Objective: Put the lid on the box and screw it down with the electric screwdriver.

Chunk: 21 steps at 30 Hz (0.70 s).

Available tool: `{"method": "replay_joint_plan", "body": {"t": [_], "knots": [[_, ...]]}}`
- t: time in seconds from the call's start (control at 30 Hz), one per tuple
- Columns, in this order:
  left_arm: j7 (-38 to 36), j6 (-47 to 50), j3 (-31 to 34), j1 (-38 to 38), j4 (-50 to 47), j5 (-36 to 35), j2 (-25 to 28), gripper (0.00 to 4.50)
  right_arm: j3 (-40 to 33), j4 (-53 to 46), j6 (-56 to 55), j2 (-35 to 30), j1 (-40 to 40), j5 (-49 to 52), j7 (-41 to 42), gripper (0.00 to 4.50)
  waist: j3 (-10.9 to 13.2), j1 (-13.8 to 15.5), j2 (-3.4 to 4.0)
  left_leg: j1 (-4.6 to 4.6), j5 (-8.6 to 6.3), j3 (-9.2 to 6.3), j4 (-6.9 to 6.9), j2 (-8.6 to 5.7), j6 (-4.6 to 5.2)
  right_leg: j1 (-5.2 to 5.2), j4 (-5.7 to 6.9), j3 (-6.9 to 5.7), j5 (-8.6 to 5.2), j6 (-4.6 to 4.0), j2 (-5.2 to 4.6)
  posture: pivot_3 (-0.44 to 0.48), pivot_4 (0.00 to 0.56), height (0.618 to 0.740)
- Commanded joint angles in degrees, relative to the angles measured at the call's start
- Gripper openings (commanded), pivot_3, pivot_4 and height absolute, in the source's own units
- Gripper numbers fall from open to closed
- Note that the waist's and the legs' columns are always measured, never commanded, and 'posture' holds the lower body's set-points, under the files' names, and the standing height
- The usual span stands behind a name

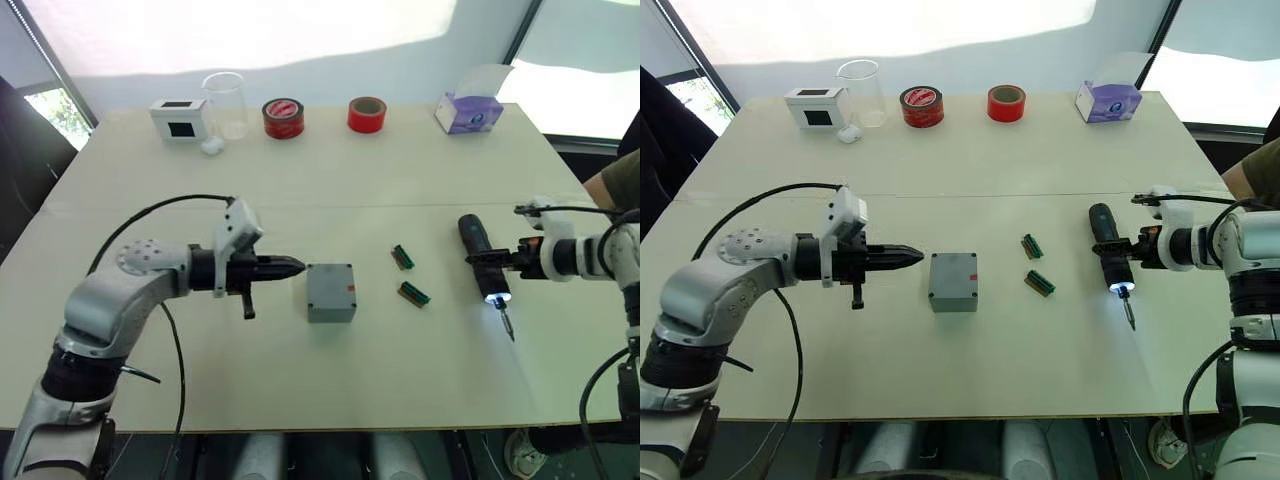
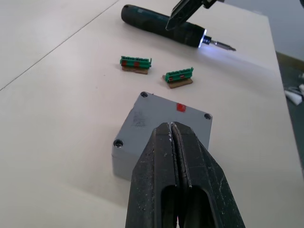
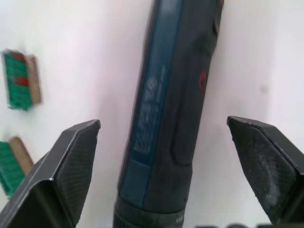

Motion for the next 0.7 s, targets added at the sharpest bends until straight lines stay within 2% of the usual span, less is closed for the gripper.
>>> {"method": "replay_joint_plan", "body": {"t": [0.03, 0.1, 0.2, 0.3, 0.37, 0.5, 0.6, 0.7], "knots": [[0.55, 4.89, 8.37, 6.63, -3.88, -5.68, 4.1, 0.0, -12.66, -11.62, -3.99, 1.36, 3.28, 3.07, -3.65, 4.41, 0.0, -0.22, 0.01, 0.0, 0.01, 0.02, 0.0, 0.0, -0.02, -0.04, 0.08, 0.07, -0.01, 0.0, 0.01, 0.0, 0.15, 0.74], [0.36, 7.52, 11.95, 12.38, -5.84, -8.27, 6.47, 0.0, -20.66, -21.41, -4.72, 5.01, 7.59, 8.39, -3.35, 4.41, 0.01, -0.15, 0.0, 0.01, 0.03, 0.04, -0.03, 0.04, -0.05, -0.07, 0.1, 0.11, -0.01, 0.0, 0.04, 0.0, 0.15, 0.74], [0.37, 9.82, 14.81, 19.82, -9.27, -11.13, 8.74, 0.0, -27.01, -35.39, -2.1, 10.91, 15.99, 17.08, -2.38, 4.41, 0.0, 0.15, 0.0, 0.05, -0.01, -0.01, -0.04, 0.1, 0.0, -0.04, 0.1, 0.12, -0.02, -0.02, 0.08, 0.0, 0.15, 0.74], [1.16, 10.64, 16.26, 23.65, -10.86, -13.39, 9.16, 0.0, -27.82, -43.76, -0.01, 14.55, 23.56, 23.0, -2.16, 4.41, 0.0, 1.1, -0.03, 0.06, -0.03, -0.07, 0.04, 0.08, 0.01, 0.06, 0.1, 0.13, -0.01, -0.02, 0.0, 0.0, 0.15, 0.74], [2.57, 11.5, 17.77, 25.29, -10.9, -15.44, 8.22, 0.0, -24.68, -51.04, -0.66, 14.8, 32.54, 25.14, 0.55, 4.41, -0.01, 1.75, -0.02, 0.08, -0.05, -0.08, 0.14, 0.07, 0.02, 0.12, 0.12, 0.14, 0.0, -0.04, -0.05, 0.0, 0.15, 0.74], [2.75, 10.96, 16.51, 31.95, -15.4, -16.11, 9.02, 0.0, -19.45, -58.55, -3.58, 8.52, 49.26, 24.89, 9.5, 4.41, -0.02, 1.41, 0.06, 0.08, -0.09, -0.08, 0.15, 0.03, 0.05, 0.11, 0.1, 0.14, -0.11, -0.24, -0.32, 0.0, 0.15, 0.74], [1.38, 7.69, 12.66, 37.41, -18.56, -12.1, 11.62, 0.0, -18.55, -58.6, -6.05, 4.62, 53.94, 24.95, 13.59, 4.41, -0.04, 0.84, -0.02, 0.15, -0.16, 0.03, 0.13, -0.03, 0.18, 0.14, 0.05, 0.2, -0.14, -0.28, -0.44, 0.0, 0.15, 0.74], [1.94, 6.47, 11.39, 37.83, -18.13, -12.2, 11.21, 0.0, -17.47, -58.27, -8.38, 2.8, 54.78, 24.1, 14.86, 4.41, -0.1, 1.09, 0.02, 0.26, -0.16, 0.03, 0.14, -0.02, 0.15, 0.2, 0.07, 0.21, -0.18, -0.37, -0.44, 0.0, 0.15, 0.74]]}}
